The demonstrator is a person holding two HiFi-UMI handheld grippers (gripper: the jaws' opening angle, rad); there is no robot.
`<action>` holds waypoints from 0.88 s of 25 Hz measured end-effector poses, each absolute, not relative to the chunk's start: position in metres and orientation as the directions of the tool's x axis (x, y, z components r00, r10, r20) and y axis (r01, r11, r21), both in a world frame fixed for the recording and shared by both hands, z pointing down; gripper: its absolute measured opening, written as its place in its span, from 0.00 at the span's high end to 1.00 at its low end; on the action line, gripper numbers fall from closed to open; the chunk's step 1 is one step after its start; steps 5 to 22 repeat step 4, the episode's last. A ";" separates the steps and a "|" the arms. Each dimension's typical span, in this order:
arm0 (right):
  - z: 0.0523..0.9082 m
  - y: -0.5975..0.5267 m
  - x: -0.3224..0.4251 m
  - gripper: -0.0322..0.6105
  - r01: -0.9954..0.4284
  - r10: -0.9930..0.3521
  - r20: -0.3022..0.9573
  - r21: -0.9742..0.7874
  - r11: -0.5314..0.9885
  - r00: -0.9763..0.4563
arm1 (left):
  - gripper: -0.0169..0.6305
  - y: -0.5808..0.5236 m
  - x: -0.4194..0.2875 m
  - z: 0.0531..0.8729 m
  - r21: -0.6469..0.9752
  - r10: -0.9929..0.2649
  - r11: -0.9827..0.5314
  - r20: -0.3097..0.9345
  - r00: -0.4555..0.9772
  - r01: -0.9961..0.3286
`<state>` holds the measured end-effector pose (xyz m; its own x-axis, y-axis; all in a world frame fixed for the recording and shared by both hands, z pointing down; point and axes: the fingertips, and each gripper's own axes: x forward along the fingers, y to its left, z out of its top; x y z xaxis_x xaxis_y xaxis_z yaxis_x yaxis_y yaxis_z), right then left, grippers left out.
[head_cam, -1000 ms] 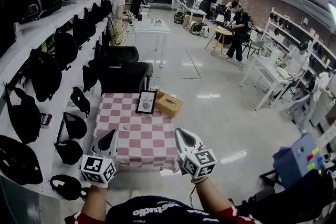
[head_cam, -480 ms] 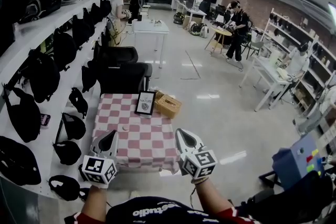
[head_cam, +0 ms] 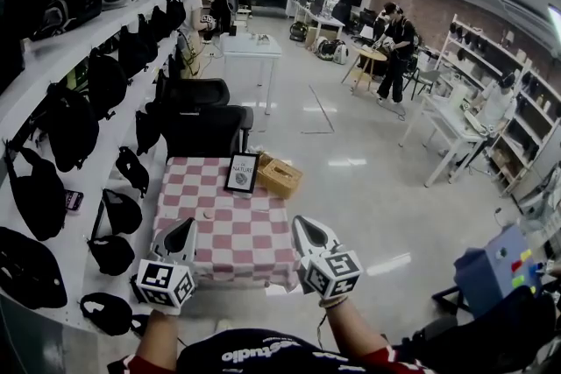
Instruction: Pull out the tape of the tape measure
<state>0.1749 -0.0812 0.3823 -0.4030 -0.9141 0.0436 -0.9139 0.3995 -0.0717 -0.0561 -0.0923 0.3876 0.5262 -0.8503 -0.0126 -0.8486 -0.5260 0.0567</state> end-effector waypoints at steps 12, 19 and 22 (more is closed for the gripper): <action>0.381 -0.081 0.175 0.95 -0.913 -0.913 0.044 -0.072 0.401 -0.405 | 0.96 -0.093 -0.057 0.386 0.071 -0.850 -0.526 -0.017 0.526 -0.848; 0.381 -0.081 0.175 0.95 -0.913 -0.913 0.044 -0.072 0.401 -0.405 | 0.96 -0.093 -0.057 0.386 0.071 -0.850 -0.526 -0.017 0.526 -0.848; 0.381 -0.081 0.175 0.95 -0.913 -0.913 0.044 -0.072 0.401 -0.405 | 0.96 -0.093 -0.057 0.386 0.071 -0.850 -0.526 -0.017 0.526 -0.848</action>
